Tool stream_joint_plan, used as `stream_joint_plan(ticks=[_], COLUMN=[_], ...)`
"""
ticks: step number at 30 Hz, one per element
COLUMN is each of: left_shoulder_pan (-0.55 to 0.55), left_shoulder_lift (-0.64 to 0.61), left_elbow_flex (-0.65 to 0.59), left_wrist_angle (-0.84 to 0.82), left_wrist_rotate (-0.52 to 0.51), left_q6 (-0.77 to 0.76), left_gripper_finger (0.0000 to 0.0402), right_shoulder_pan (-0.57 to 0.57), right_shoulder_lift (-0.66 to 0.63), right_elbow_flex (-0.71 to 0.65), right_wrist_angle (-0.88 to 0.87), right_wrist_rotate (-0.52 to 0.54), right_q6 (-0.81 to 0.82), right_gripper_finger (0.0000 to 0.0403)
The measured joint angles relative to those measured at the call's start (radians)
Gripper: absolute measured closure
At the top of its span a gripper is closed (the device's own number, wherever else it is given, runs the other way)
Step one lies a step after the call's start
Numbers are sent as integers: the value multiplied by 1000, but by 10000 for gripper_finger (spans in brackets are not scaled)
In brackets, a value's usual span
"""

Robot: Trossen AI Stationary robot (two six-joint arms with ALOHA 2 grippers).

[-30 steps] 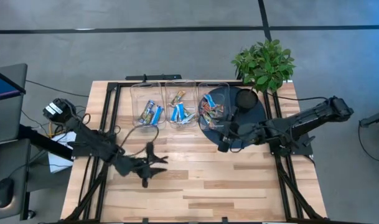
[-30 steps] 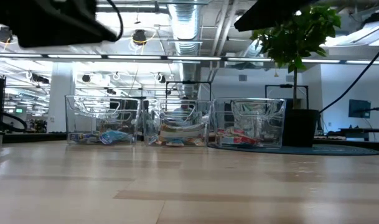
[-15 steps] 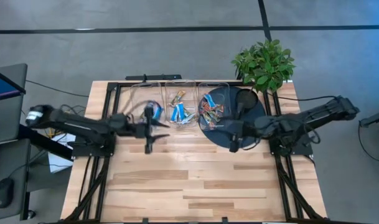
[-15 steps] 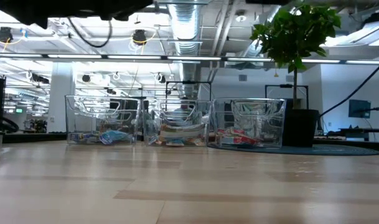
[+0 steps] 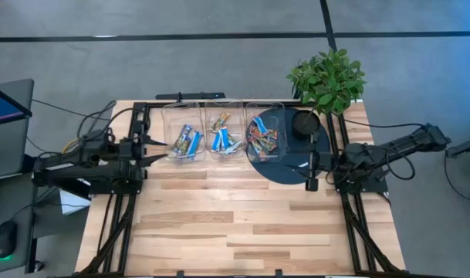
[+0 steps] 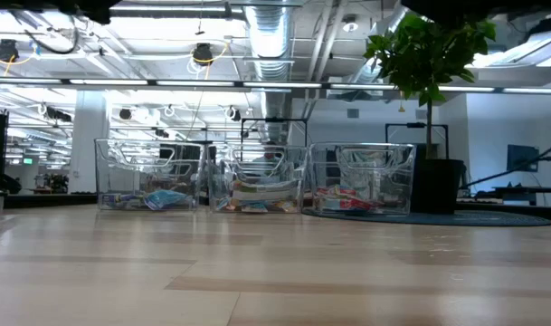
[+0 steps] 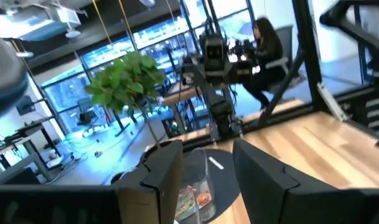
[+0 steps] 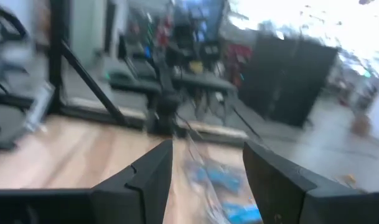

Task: Pick and place Granola Bars by type
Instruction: Return to Home Position

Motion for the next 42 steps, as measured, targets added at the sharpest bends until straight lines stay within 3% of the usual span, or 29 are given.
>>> stream_joint_plan(ticks=[5,9,14,16,19,21,23,26,29,32,38,42], left_shoulder_pan=[0,0,0,0,0,0,-1,0,0,0,-1,-2], left_shoulder_lift=[-171,-233,-241,-241,-241,-241,-241,-241,-242,-239,-239,-238], left_elbow_flex=[-6,-6,-6,-6,-23,-91,-182,-326,-433,-428,-431,-433], left_wrist_angle=[-202,-220,-206,-234,-289,-215,-88,128,234,232,258,250], left_wrist_rotate=[0,-18,-330,-377,-185,-16,88,76,53,72,216,215], left_q6=[-55,-167,-460,-498,-384,-320,-286,-265,-245,-220,-215,-217], left_gripper_finger=[263,263,263,263,263,263,263,263,263,263,263,263], right_shoulder_pan=[-29,-61,-99,-109,-114,-112,-112,-112,-112,-112,-112,-112], right_shoulder_lift=[-109,-156,-160,-160,-160,-160,-160,-160,-160,-160,-159,-158], right_elbow_flex=[-133,-198,-241,-257,-285,-301,-321,-360,-372,-385,-433,-433], right_wrist_angle=[114,189,239,256,256,259,300,376,383,382,499,509], right_wrist_rotate=[-82,-89,-139,-180,-197,-197,-197,-197,-197,-216,-278,-276], right_q6=[9,36,53,53,65,68,68,63,72,87,86,88], right_gripper_finger=[214,214,215,214,214,215,216,217,217,216,217,219])
